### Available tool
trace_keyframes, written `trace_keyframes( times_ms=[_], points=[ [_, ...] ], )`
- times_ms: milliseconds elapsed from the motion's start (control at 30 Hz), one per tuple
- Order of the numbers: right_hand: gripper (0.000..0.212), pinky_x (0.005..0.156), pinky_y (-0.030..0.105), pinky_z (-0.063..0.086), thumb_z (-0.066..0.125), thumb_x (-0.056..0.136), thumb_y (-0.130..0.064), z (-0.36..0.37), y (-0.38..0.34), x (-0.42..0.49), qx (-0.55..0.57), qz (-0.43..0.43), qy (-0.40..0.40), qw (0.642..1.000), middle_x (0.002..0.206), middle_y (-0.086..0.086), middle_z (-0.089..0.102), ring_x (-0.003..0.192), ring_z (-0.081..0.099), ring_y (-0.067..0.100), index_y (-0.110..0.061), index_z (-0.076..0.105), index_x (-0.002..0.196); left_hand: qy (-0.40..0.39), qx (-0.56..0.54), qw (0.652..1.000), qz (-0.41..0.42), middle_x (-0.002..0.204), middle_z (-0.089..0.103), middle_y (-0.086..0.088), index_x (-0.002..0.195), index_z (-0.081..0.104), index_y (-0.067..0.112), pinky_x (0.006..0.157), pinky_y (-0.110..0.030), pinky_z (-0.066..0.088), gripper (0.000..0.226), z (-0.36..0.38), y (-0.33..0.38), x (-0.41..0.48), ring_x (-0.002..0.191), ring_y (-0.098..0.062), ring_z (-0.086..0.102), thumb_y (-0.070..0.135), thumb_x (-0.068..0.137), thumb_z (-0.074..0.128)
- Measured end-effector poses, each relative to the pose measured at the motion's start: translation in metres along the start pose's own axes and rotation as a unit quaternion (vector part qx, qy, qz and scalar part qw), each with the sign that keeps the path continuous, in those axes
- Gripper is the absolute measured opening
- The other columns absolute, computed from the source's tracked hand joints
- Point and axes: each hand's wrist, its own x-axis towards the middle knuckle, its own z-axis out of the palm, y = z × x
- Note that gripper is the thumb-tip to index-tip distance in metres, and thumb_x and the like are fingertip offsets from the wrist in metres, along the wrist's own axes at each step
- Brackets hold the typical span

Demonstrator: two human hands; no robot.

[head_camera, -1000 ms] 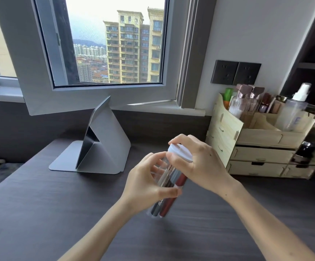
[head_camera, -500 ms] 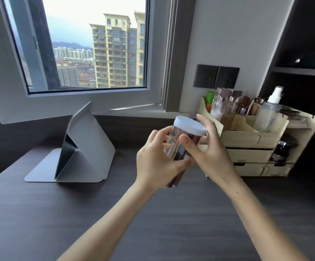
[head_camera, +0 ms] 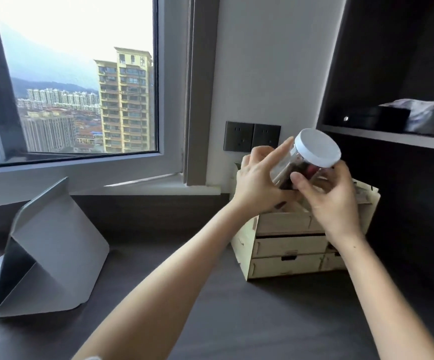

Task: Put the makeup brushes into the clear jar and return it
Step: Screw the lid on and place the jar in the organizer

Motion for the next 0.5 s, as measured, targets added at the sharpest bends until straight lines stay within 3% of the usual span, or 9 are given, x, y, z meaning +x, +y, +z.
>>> trace_keyframes(
  times_ms=[67,167,200,267,333,500],
  points=[
    [0.052,0.076,0.005,0.050,0.075,0.075,-0.025,-0.007,0.009,0.010,-0.041,-0.014,0.018,0.999,0.105,-0.006,0.058,0.096,0.060,0.006,-0.019,0.047,0.118,-0.053,-0.064,0.996,-0.021,0.120,0.038,-0.002,0.141,0.030,0.044,0.101,-0.039,0.041,0.094,0.004,-0.005,0.011,0.114,-0.023,0.038,0.012,0.064,0.075],
    [0.055,0.075,-0.001,0.045,0.074,0.076,-0.019,-0.014,0.024,0.021,-0.074,-0.018,0.034,0.997,0.105,-0.008,0.055,0.092,0.056,0.001,-0.012,0.047,0.123,-0.097,-0.164,0.980,-0.055,0.118,0.045,-0.006,0.143,0.033,0.029,0.093,-0.030,0.050,0.088,0.007,-0.009,0.017,0.108,-0.019,0.048,-0.018,0.072,0.055],
    [0.054,0.080,0.004,0.046,0.075,0.076,-0.019,-0.016,0.030,0.024,-0.077,-0.012,0.033,0.996,0.103,-0.012,0.055,0.093,0.056,0.003,-0.014,0.047,0.123,-0.102,-0.178,0.977,-0.064,0.117,0.047,-0.004,0.143,0.034,0.025,0.093,-0.030,0.050,0.085,0.008,-0.011,0.018,0.109,-0.017,0.049,-0.023,0.073,0.048],
    [0.054,0.092,0.026,0.049,0.076,0.073,-0.026,-0.018,0.045,0.028,-0.084,0.002,0.026,0.996,0.101,-0.020,0.055,0.097,0.058,0.007,-0.023,0.048,0.119,-0.106,-0.185,0.974,-0.076,0.115,0.049,0.001,0.141,0.038,0.021,0.093,-0.028,0.049,0.081,0.014,-0.015,0.018,0.110,-0.014,0.050,-0.024,0.074,0.039],
    [0.061,0.096,0.039,0.050,0.076,0.067,-0.040,-0.019,0.057,0.029,-0.095,0.014,0.022,0.995,0.104,-0.015,0.059,0.104,0.059,0.014,-0.024,0.049,0.118,-0.118,-0.182,0.972,-0.091,0.112,0.049,0.006,0.140,0.039,0.019,0.086,-0.016,0.049,0.079,0.019,-0.021,0.016,0.105,-0.003,0.050,-0.025,0.075,0.035],
    [0.060,0.088,0.042,0.051,0.078,0.069,-0.038,-0.015,0.076,0.038,-0.207,0.031,0.002,0.978,0.106,0.003,0.066,0.102,0.062,0.025,-0.013,0.052,0.118,-0.130,-0.138,0.972,-0.137,0.126,0.049,0.000,0.145,0.029,0.023,0.079,-0.010,0.045,0.081,0.032,-0.033,0.015,0.111,-0.007,0.045,-0.022,0.077,0.028]
  ],
)
